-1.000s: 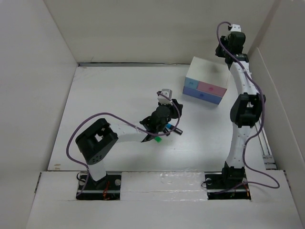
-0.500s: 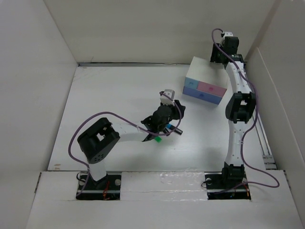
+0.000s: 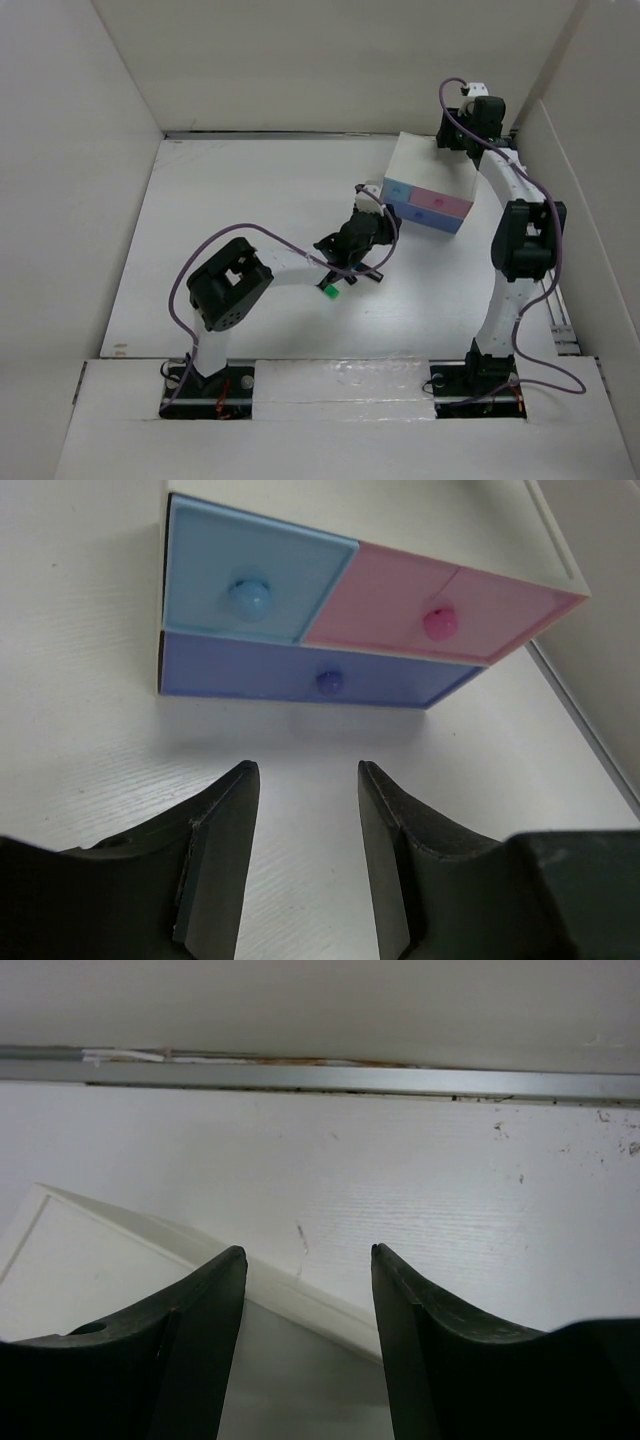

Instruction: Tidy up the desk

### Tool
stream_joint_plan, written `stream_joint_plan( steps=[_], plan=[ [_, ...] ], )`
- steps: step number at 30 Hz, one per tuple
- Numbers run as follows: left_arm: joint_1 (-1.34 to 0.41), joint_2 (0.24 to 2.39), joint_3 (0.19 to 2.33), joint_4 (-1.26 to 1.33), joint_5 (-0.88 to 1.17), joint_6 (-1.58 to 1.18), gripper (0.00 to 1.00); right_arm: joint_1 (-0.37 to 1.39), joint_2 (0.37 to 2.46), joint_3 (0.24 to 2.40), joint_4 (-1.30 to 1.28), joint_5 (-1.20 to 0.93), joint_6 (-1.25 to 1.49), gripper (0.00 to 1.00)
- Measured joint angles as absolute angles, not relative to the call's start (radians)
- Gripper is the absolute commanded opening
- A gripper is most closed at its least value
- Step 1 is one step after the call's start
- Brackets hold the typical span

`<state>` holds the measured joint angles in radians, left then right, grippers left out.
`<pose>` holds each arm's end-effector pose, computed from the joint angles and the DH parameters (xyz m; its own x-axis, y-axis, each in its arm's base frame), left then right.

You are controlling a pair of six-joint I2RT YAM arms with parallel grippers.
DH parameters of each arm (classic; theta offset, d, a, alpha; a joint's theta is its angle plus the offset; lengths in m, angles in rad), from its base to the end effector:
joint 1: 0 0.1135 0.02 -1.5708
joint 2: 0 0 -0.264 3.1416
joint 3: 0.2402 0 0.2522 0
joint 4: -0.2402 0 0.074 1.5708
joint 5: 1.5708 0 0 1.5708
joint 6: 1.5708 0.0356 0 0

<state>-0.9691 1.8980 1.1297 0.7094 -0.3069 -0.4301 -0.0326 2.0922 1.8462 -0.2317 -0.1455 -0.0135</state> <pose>0.2525 -0.3488 0.2301 -0.2868 -0.2845 -0.9148 0.5452 0.7367 -0.4001 0.5006 -0.0112 0.2907 -0.4581 0.0016 -0.8889 -0.1026 0.9932 0.0547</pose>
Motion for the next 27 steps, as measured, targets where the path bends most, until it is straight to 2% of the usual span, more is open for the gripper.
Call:
stream_joint_plan(
  steps=[5, 11, 17, 27],
  plan=[
    [-0.975, 1.951, 1.165, 0.685, -0.299, -0.424, 0.40, -0.010, 1.963, 1.638, -0.139, -0.154, 0.024, 0.59],
    [-1.021, 2.040, 1.215, 0.660, -0.316, -0.408, 0.38, -0.004, 1.882, 1.502, -0.069, -0.188, 0.089, 0.58],
    [-1.060, 2.130, 1.304, 0.634, -0.361, -0.408, 0.32, -0.008, 1.860, 1.465, -0.046, -0.214, 0.121, 0.58],
    [-1.087, 2.304, 1.542, 0.561, -0.499, -0.403, 0.32, -0.022, 1.842, 1.405, 0.043, -0.283, 0.148, 0.56]
  ],
)
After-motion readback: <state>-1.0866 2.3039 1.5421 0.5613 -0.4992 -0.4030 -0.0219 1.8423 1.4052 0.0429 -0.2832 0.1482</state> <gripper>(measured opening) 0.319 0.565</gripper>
